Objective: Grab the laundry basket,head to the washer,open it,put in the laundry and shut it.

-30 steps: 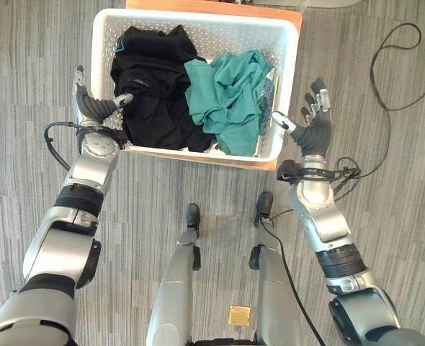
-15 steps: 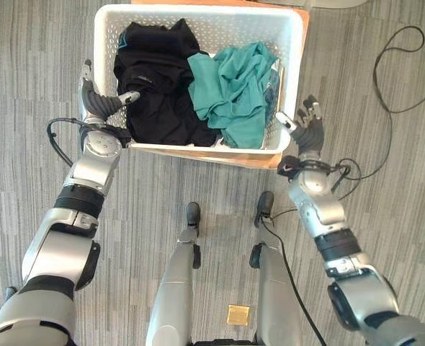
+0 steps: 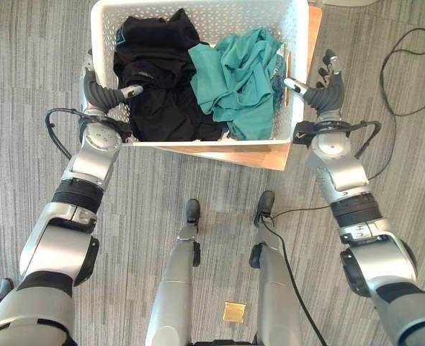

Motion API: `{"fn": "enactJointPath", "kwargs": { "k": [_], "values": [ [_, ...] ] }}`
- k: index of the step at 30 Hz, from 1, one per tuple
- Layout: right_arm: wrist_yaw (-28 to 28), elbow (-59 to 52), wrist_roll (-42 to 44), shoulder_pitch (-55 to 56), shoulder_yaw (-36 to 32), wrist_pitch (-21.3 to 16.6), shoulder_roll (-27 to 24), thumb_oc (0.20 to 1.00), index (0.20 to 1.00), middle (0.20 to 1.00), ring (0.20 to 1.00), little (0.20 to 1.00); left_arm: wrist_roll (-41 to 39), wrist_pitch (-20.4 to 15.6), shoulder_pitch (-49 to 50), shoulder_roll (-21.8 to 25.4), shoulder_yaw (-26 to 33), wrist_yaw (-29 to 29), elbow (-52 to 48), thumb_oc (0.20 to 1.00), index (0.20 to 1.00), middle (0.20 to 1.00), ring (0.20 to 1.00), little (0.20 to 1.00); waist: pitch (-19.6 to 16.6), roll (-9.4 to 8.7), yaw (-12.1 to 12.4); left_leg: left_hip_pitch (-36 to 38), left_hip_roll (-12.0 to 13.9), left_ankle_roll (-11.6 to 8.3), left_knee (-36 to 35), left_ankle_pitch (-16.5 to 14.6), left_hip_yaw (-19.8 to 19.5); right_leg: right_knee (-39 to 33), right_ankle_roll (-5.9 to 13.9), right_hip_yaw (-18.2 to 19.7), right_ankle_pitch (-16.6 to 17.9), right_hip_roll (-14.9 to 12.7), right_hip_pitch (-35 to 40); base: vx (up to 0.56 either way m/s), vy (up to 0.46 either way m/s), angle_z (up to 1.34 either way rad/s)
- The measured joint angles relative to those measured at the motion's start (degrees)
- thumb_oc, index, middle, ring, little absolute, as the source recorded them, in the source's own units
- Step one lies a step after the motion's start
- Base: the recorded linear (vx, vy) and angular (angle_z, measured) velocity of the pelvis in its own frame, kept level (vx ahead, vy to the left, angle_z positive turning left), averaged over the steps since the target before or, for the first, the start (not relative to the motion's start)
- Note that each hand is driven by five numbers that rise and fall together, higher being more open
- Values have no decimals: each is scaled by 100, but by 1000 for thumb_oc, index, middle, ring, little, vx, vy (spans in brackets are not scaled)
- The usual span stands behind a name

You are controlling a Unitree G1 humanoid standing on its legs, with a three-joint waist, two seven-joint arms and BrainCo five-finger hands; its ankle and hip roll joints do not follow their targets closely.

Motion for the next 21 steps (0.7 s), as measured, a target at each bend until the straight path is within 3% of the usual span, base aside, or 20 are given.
{"fn": "enactJointPath", "kwargs": {
  "k": [7, 13, 21],
  "values": [
    [451, 750, -422, -569, 389, 306, -212, 1000, 1000, 1000, 1000, 1000, -1, 81, 5, 0, -54, -140, 28, 1000, 1000, 1000, 1000, 1000, 0, -1, -19, 1, 13, 12, 118, -8, -36, 126, -51, -6, -76, 8, 18, -5, -1, 0],
    [1116, 1394, -856, -1312, 1365, 531, -273, 1000, 1000, 1000, 1000, 1000, -82, 77, -132, 45, -191, -297, 335, 1000, 1000, 1000, 1000, 1000, -39, -71, -7, -12, 56, -13, 120, 7, -58, 124, -40, -15, -91, 58, 5, 0, 0, 0],
    [1299, 2110, -1078, -1998, 1775, 633, -257, 1000, 1000, 1000, 1000, 1000, -245, 70, -357, 121, -302, -387, 589, 1000, 1000, 1000, 1000, 1000, -45, -81, 18, -27, 84, -32, 110, -4, -67, 124, -24, -41, -46, 85, -2, 0, 0, 0]
  ]
}}
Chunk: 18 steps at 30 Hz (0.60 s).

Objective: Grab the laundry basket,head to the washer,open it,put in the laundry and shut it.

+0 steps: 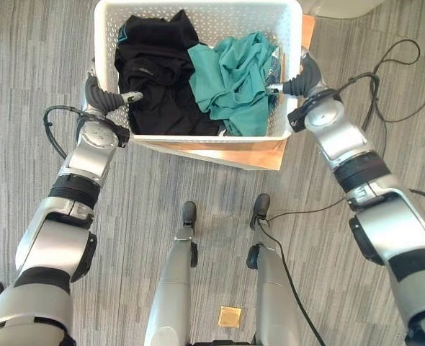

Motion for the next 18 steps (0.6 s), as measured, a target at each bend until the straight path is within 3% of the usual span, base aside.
{"fn": "enactJointPath", "kwargs": {
  "k": [5, 6, 7, 8, 9, 10, 11, 13, 18],
  "values": [
    [119, 175, -3, -149, 143, 43, 1, 1000, 1000, 1000, 1000, 1000, -93, 5, -78, 4, -63, -23, 82, 1000, 1000, 1000, 1000, 1000, 0, 0, 0, 0, 9, -4, 5, -2, -2, 0, -3, -2, 1, 7, 0, 0, 0, 0],
    [138, 226, -3, -175, 216, 66, -5, 1000, 1000, 1000, 1000, 1000, -94, 5, -78, 4, -65, -23, 85, 893, 893, 893, 893, 893, 0, 0, 0, -1, 9, -3, 6, -2, -2, 0, -3, -2, 1, 7, 1, 0, 0, 0],
    [182, 267, -2, -196, 220, 69, -1, 1000, 1000, 1000, 1000, 1000, -94, 5, -81, 4, -69, -23, 90, 639, 639, 639, 639, 639, 0, 0, -1, -1, 9, -3, 7, -2, -1, 0, -3, -1, 1, 7, 1, 0, 0, 0],
    [223, 300, -1, -223, 229, 80, 2, 1000, 1000, 1000, 1000, 1000, -100, 5, -87, 2, -76, -26, 105, 260, 260, 260, 260, 260, -1, -2, -2, -1, 8, -4, 7, -2, -2, 0, -3, -2, 1, 7, 1, 0, 0, 0],
    [224, 316, 0, -224, 238, 82, 10, 1000, 1000, 1000, 1000, 1000, -108, 5, -93, 0, -79, -25, 122, 200, 200, 200, 200, 200, -7, -12, -2, -1, 8, -4, 7, -2, -2, 0, -3, -2, 1, 8, 1, 0, 0, 0],
    [226, 330, 2, -226, 249, 86, 11, 1000, 1000, 1000, 1000, 1000, -109, 5, -122, 5, -88, -35, 182, 200, 200, 200, 200, 200, -12, -21, -2, -1, 10, -4, 6, -2, -3, 0, -3, -2, 1, 9, 1, 0, 0, 0],
    [226, 356, 5, -227, 274, 88, 16, 545, 545, 545, 545, 545, -170, 5, -157, 5, -123, -38, 247, 200, 200, 200, 200, 200, -19, -32, 0, -2, 8, -4, 7, -2, -3, 0, -3, -3, 1, 8, 1, 0, 0, 0],
    [236, 389, 20, -226, 276, 95, 29, 200, 200, 200, 200, 200, -319, 11, -193, 18, -177, -132, 320, 200, 200, 200, 200, 200, -33, -57, 0, -3, 6, -4, 7, -2, -2, 0, -3, -3, 1, 6, 1, 0, 0, 0],
    [314, 499, 82, -268, 298, 104, 16, 200, 200, 200, 200, 200, -330, 61, -192, 151, -423, -310, 323, 200, 200, 200, 200, 200, -50, -87, 2, -6, 4, -4, 11, -2, -2, 0, -3, -3, 1, 4, 1, 0, 0, 0]
  ]
}}
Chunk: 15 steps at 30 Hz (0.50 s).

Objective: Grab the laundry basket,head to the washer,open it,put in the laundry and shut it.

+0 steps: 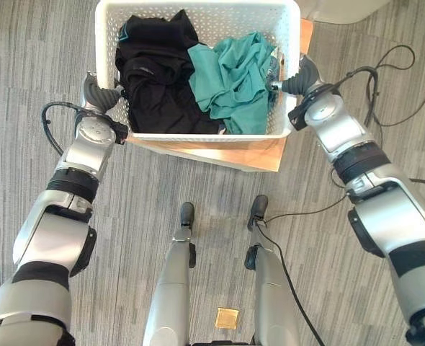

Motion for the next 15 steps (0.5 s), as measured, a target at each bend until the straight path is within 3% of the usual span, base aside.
{"fn": "enactJointPath", "kwargs": {
  "k": [10, 15],
  "values": [
    [70, 62, 168, -29, 215, 15, -58, 200, 200, 200, 200, 200, -375, -4, -201, 84, -230, -325, 219, 200, 200, 200, 200, 200, -5, -8, 5, 0, -1, 0, 3, 0, 7, -1, -1, 7, 0, 1, -2, 0, 0, 0],
    [119, -136, 328, 124, -43, 21, -107, 200, 200, 200, 200, 200, -344, 2, -128, 110, -195, -325, 54, 200, 200, 200, 200, 200, -5, -8, 10, 1, -3, 0, -10, 0, 3, -7, -1, 5, -1, 1, -2, 0, 0, 0]
  ]
}}
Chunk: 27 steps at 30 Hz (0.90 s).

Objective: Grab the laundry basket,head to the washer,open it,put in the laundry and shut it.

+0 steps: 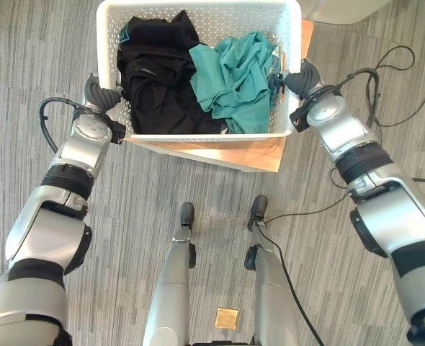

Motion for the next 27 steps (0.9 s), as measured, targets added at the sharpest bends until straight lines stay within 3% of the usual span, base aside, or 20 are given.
{"fn": "enactJointPath", "kwargs": {
  "k": [6, 15, 23, 27],
  "values": [
    [8, -1245, 54, 1121, -576, 31, -272, 200, 200, 200, 200, 200, 127, 8, 620, 165, 113, -136, -849, 200, 200, 200, 200, 200, 22, -37, 6, 177, 3, -9, -39, -18, 15, -1, -6, 4, -4, 1, 144, 49, 15, -1],
    [655, -3234, -197, 4146, -1671, 98, -423, 200, 200, 200, 200, 200, 469, -21, 3080, 144, 741, -884, -2959, 200, 200, 200, 200, 200, 50, -104, -11, 2168, 6, 62, -664, -155, 45, -153, 31, -32, -412, -14, 1921, 106, 7, -2],
    [1305, -3717, -478, 4989, -2297, 98, -616, 200, 200, 200, 200, 200, 594, -17, 3976, 103, 994, -1457, -4000, 200, 200, 200, 200, 200, -130, -17, -46, 3024, 78, 39, -983, -194, 106, -263, 70, -62, -474, 60, 2622, 53, -20, -5],
    [1473, -3751, -533, 5291, -2461, 98, -610, 200, 200, 200, 200, 200, 656, 36, 4234, -265, 1110, -1622, -4001, 200, 200, 200, 200, 200, -195, 45, -58, 3656, 131, 18, -1326, -177, 192, -424, 68, -43, -478, 124, 3111, 107, -24, -13]
  ]
}}
